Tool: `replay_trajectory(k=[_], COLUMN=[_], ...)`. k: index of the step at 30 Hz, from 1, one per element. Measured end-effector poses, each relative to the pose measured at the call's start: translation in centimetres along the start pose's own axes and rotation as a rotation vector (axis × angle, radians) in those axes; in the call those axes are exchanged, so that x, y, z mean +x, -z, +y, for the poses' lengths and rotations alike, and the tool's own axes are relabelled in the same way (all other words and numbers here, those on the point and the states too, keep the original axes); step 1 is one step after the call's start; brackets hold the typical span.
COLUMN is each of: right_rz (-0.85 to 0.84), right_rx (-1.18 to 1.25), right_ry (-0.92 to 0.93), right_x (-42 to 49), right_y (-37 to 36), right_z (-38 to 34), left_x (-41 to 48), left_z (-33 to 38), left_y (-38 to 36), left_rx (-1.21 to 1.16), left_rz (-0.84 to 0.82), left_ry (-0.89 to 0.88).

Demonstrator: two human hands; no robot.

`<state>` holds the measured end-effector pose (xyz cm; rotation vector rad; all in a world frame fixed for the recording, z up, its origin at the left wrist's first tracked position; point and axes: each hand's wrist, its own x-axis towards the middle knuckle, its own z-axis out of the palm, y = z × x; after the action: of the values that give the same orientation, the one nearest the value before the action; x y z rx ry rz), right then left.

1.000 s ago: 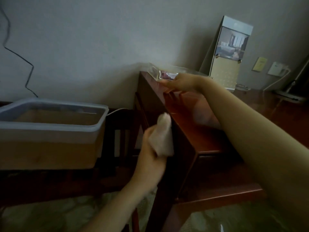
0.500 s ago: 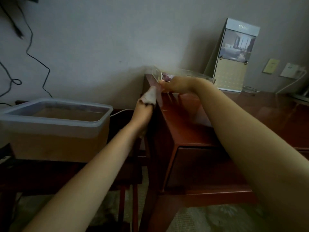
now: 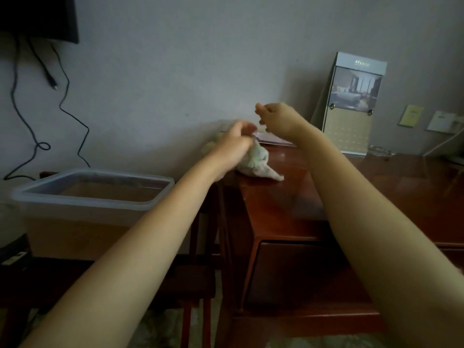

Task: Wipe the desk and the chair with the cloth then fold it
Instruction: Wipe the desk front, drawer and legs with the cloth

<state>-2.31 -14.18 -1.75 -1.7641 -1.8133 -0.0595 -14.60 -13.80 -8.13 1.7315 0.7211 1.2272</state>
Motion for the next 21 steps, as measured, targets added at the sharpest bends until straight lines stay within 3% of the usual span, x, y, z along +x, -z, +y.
replay_trajectory(k=[3, 5, 7, 9, 11, 14, 21], right_rz=[-0.142, -0.275, -0.367, -0.292, -0.190, -0.338, -0.460], right_rx=[0.004, -0.016, -0.040, -0.241, -0.436, -0.353, -0.411], right_ry=[-0.025, 0.046, 0.126, 0.143, 0.111, 0.085, 0.021], right_x=[-0.3, -0.9, -1.2, -1.0, -1.2, -3.4, -12.8], right_y=[-1.5, -3.2, -4.5, -5.0, -5.0, -4.4, 2.0], right_z=[0.2, -0.1, -0.4, -0.4, -0.5, -1.3, 0.5], left_x=[-0.3, -0.6, -1.2, -2.1, -3.1, -4.3, -4.1], left_z=[1.3, 0.5, -0.7, -1.8, -2.1, -1.6, -0.9], left_y=[0.4, 1.4, 2.2, 2.9, 3.1, 2.4, 2.3], left_rx=[-0.595, -0.697, -0.617, -0.457, -0.325, -0.134, -0.047], left_rz=[0.184, 0.316, 0.419, 0.455, 0.377, 0.231, 0.340], left_ry=[0.081, 0.128, 0.146, 0.112, 0.059, 0.009, -0.052])
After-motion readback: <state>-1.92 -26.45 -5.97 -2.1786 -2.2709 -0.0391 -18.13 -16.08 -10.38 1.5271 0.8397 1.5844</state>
